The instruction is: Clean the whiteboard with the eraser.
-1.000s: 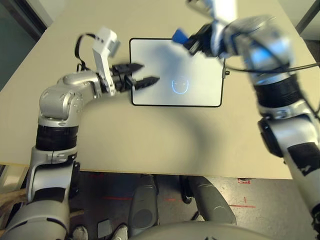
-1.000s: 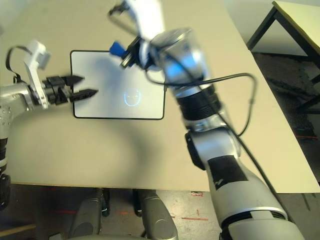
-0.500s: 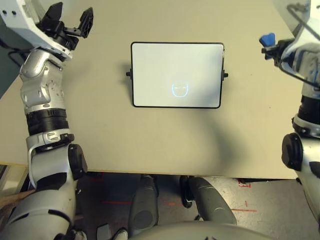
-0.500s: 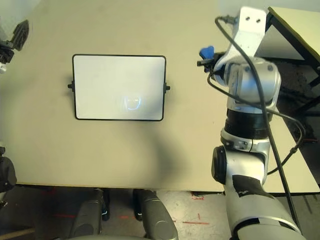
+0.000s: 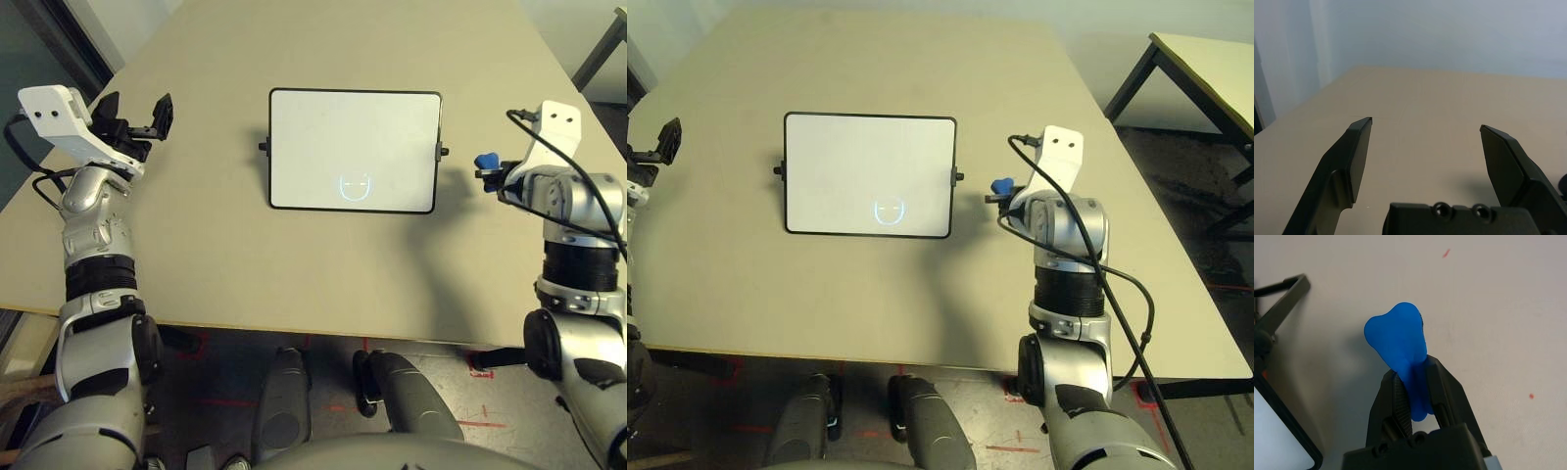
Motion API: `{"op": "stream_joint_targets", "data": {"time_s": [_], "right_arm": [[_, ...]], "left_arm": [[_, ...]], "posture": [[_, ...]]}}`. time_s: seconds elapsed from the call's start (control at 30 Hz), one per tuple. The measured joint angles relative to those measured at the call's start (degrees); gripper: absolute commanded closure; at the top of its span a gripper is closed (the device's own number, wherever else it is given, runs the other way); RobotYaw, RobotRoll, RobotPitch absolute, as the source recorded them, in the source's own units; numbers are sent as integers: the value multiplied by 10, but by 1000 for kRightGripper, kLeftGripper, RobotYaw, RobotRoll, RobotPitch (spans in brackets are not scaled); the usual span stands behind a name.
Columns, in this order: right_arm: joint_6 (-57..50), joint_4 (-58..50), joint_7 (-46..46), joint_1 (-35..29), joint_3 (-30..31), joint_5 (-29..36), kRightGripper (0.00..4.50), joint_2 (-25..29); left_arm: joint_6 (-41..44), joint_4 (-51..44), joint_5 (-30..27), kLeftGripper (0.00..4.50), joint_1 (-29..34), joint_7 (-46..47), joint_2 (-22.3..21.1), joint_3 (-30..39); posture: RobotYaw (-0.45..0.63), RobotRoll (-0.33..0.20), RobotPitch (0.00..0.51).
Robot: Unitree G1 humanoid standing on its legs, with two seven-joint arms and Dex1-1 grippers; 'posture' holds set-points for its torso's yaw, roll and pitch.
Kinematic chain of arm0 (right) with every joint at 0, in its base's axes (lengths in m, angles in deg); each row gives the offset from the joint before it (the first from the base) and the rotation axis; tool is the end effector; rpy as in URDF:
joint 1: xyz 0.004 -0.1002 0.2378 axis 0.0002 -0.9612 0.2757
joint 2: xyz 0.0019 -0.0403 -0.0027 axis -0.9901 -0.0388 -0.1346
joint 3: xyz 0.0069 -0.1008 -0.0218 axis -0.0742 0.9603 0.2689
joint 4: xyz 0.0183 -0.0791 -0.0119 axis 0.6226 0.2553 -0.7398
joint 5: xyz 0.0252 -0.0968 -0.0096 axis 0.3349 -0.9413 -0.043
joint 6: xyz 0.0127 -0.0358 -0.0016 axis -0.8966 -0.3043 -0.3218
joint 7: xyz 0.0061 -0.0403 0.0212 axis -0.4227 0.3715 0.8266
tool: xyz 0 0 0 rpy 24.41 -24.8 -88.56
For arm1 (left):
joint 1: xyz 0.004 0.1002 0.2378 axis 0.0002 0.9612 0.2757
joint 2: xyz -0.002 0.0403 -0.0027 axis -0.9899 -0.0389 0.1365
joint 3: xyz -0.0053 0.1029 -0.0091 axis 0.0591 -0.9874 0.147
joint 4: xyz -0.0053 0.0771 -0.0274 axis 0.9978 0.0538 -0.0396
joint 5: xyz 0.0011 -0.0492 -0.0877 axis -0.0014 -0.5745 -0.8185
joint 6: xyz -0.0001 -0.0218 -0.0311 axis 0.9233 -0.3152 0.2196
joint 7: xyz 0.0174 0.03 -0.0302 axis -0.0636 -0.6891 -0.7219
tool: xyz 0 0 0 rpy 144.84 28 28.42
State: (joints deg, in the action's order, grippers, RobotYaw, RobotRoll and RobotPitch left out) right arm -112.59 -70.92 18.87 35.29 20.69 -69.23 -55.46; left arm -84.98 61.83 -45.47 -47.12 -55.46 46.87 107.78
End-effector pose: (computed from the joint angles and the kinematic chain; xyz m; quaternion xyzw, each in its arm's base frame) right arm 0.2896 -0.2068 0.1931 -0.0372 0.3030 -0.0304 0.9518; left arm 0.2890 0.3258 0.1798 0.0272 -0.1714 -0.0033 0.9848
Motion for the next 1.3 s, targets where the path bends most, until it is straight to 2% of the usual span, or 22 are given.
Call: {"op": "stream_joint_targets", "data": {"time_s": [0.2,0.6,0.8,0.97,1.03,1.2,1.3], "right_arm": [[4,19,-20,-8,-13,7,3902,-10],[94,94,-35,-8,-38,33,29,0],[180,98,-27,-3,-68,57,29,31],[450,124,-24,-4,-93,67,29,58],[581,162,-29,-28,-97,63,29,65],[773,297,-48,-90,-105,60,29,66],[846,370,-56,-116,-119,69,29,67]], "left_arm": [[29,-32,-6,0,1,-3,9,-11],[72,-38,-11,0,-21,7,43,-37],[71,-38,-11,0,-26,15,55,-42],[34,-34,-6,0,-36,34,56,-40],[14,-17,-4,0,-39,43,55,-37],[-8,40,-5,0,-38,53,51,-20],[-21,79,-3,0,-33,56,38,-12]], "posture": [[-12,0,152],[-34,0,145],[-56,0,135],[-72,0,126],[-74,0,124],[-54,0,102],[-51,0,94]]}}
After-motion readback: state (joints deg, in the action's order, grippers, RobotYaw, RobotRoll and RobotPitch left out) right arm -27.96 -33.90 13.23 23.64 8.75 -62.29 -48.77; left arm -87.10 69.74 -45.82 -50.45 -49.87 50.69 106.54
